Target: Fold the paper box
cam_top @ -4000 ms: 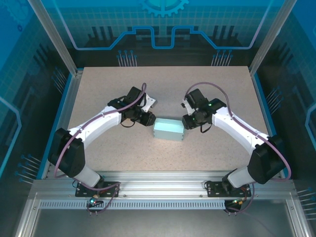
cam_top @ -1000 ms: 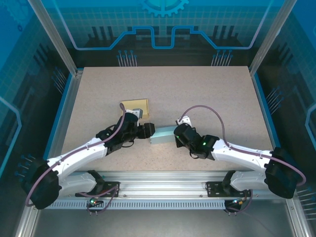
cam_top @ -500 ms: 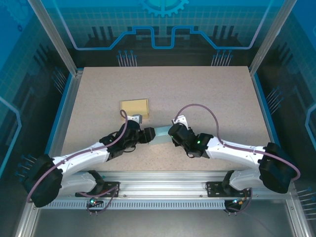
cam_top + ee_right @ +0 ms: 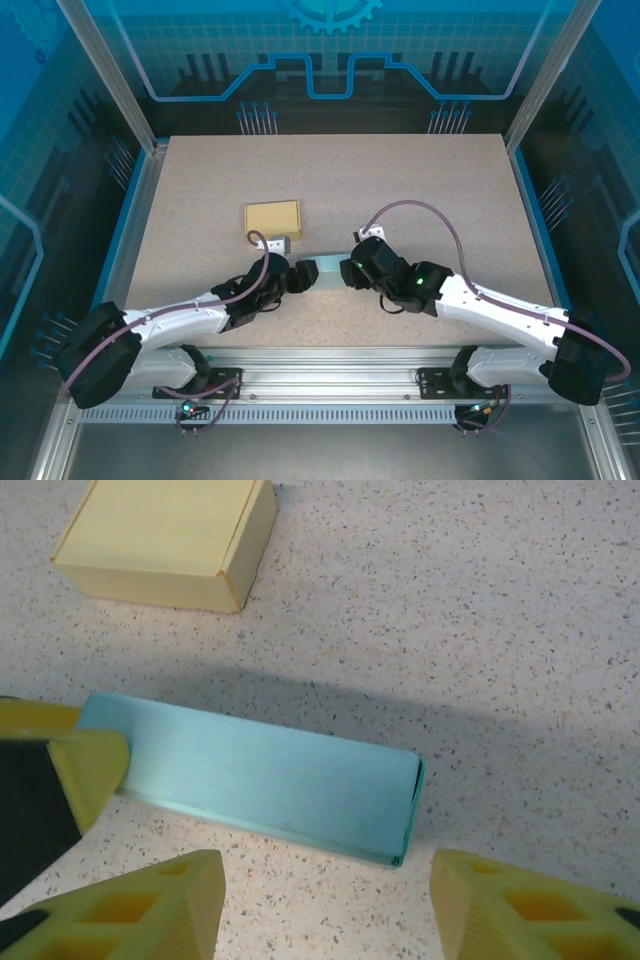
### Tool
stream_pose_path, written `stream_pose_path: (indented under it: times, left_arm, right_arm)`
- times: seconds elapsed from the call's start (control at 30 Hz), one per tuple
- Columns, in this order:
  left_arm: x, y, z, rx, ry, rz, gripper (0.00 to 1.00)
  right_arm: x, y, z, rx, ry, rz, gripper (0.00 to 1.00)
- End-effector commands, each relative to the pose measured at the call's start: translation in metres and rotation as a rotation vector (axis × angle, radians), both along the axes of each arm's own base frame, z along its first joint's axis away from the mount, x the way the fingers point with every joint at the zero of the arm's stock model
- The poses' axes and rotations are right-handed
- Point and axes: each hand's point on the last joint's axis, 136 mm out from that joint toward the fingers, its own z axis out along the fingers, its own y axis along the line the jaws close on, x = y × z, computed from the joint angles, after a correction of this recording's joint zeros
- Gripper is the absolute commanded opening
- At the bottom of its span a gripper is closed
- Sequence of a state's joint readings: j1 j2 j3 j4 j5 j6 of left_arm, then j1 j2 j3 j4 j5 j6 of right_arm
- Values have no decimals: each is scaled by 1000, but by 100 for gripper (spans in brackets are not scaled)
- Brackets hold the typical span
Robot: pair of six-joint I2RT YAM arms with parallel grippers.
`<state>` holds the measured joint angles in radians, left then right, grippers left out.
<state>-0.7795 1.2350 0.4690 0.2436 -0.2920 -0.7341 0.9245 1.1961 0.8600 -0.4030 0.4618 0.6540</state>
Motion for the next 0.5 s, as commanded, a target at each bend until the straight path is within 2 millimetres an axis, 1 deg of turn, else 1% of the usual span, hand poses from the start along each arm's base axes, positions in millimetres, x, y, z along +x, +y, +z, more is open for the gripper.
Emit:
stream_pose_path:
  times: [0.0, 0.1, 0.2, 0.27, 0.3, 0.33, 0.4, 0.47]
  left_arm:
    - [-30, 29, -62, 193, 165, -4, 66]
    - [-31, 31, -62, 201, 166, -2, 63]
    - [-32, 32, -62, 201, 168, -4, 58]
    - [-32, 31, -63, 199, 171, -6, 53]
    - [-32, 30, -63, 197, 174, -7, 50]
    - [-32, 30, -64, 194, 176, -5, 49]
    - [-33, 29, -64, 187, 181, -7, 41]
    - [-34, 27, -64, 172, 182, -12, 39]
  right_arm:
    - [6, -6, -12, 34, 84, -57, 62]
    - [16, -8, -21, 55, 121, -78, 64]
    - [22, -10, -38, 82, 171, -78, 64]
    - [22, -9, -51, 106, 205, -69, 60]
    - [20, -10, -59, 115, 223, -65, 56]
    - [18, -11, -65, 119, 239, -65, 51]
    - [11, -12, -78, 128, 271, -59, 44]
    - [3, -16, -87, 138, 281, -51, 42]
